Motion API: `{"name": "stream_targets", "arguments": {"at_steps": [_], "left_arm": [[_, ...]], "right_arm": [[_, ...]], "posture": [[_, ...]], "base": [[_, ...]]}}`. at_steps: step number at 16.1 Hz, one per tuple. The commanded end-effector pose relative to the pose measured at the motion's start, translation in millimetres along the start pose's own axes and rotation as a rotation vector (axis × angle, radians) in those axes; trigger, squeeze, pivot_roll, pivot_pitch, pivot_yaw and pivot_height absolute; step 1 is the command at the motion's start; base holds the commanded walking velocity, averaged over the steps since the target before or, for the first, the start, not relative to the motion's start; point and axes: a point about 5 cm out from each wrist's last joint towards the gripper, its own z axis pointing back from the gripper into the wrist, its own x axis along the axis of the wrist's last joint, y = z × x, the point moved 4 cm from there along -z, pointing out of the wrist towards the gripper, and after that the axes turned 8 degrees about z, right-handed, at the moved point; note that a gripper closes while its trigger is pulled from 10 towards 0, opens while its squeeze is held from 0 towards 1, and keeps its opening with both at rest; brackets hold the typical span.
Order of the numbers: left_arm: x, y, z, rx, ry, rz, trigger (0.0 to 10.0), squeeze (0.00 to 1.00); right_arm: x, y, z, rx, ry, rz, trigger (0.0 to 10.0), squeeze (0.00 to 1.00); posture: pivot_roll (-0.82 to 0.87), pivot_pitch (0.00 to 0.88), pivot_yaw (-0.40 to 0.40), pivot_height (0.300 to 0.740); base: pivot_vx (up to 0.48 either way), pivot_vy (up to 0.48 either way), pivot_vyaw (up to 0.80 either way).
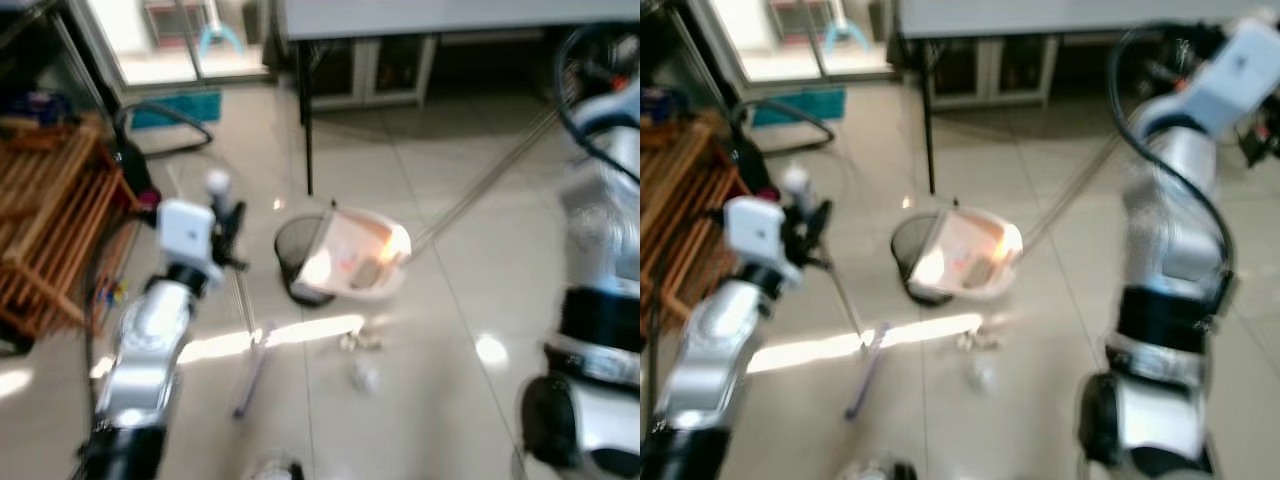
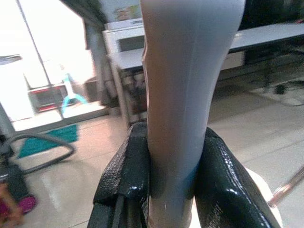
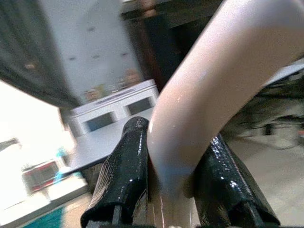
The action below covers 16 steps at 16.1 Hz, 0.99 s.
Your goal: Sweep floor
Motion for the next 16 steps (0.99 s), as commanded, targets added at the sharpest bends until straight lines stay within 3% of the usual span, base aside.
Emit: {"name": "stream_targets", "arguments": {"at_steps": [1,6,8,12,16], "left_arm": [[9,-0.9,-0.7,-0.001,-0.031,-0.019,10.0,0.0],[6,-1.0,2.7,0.001,-0.022,-0.018,10.0,0.0],[6,-0.8,2.4,-0.004,-0.018,-0.023,10.0,0.0],[5,-0.6,3.5,-0.013,-0.009,-0.025,10.0,0.0],[3,0.5,3.7,-0.008,0.002,-0.018,10.0,0.0]], "right_arm": [[19,-6.0,-2.0,-0.021,-0.072,-0.049,10.0,0.0],[14,-6.8,-1.1,-0.013,-0.056,-0.033,10.0,0.0],[14,-7.2,-1.3,-0.026,-0.063,-0.038,10.0,0.0],[9,-23.6,1.1,-0.098,-0.053,-0.058,10.0,0.0],[10,-26.4,1.2,-0.114,-0.059,-0.069,10.0,0.0]], "posture": [[0.04,0.072,0.059,0.74],[0.04,0.07,0.062,0.74],[0.05,0.072,0.066,0.74],[0.05,0.068,0.07,0.74],[0.05,0.071,0.071,0.74]], "base": [[0.435,0.0,0.0],[0.436,0.0,0.0],[0.433,0.0,0.66],[0.433,0.0,0.0],[0.0,0.0,0.0]]}}
